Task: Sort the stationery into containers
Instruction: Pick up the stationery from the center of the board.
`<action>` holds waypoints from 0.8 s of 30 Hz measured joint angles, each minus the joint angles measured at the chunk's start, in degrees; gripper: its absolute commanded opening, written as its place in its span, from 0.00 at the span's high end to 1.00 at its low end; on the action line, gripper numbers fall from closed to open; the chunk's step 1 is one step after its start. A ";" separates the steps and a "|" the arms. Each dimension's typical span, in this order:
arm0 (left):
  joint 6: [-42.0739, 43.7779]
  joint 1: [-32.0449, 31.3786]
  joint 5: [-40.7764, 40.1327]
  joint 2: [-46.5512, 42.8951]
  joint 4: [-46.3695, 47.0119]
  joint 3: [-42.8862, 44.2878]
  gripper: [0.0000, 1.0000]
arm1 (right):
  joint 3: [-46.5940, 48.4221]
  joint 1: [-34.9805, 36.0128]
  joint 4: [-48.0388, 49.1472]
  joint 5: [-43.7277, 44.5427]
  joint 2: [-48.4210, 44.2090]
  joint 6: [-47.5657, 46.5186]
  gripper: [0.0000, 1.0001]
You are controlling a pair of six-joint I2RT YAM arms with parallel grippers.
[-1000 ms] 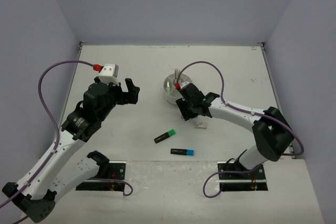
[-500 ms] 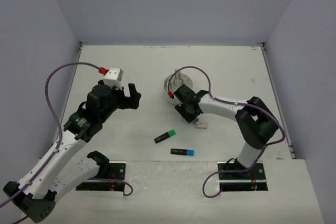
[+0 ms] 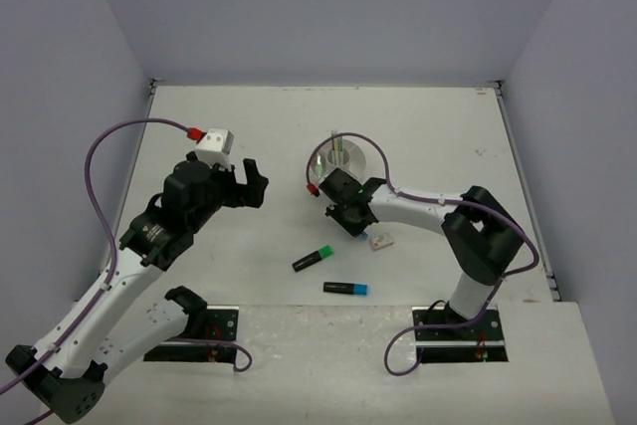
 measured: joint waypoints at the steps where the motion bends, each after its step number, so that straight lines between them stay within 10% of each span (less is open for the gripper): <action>1: -0.01 0.01 0.16 -0.01 0.06 0.00 0.00 | -0.01 0.57 0.04 0.09 -0.50 -0.01 0.92; 9: -2.48 0.08 10.84 -3.92 7.31 -5.88 0.00 | -4.00 2.04 3.85 -4.22 -19.06 1.76 1.00; 16: -10.83 0.19 39.47 -7.85 41.77 -22.80 0.06 | -18.22 -7.78 28.48 -39.42 -44.65 13.38 1.00; 24: -20.16 -1.25 50.66 1.61 70.11 -25.83 0.33 | -20.09 -7.33 43.12 -62.25 -42.93 21.63 1.00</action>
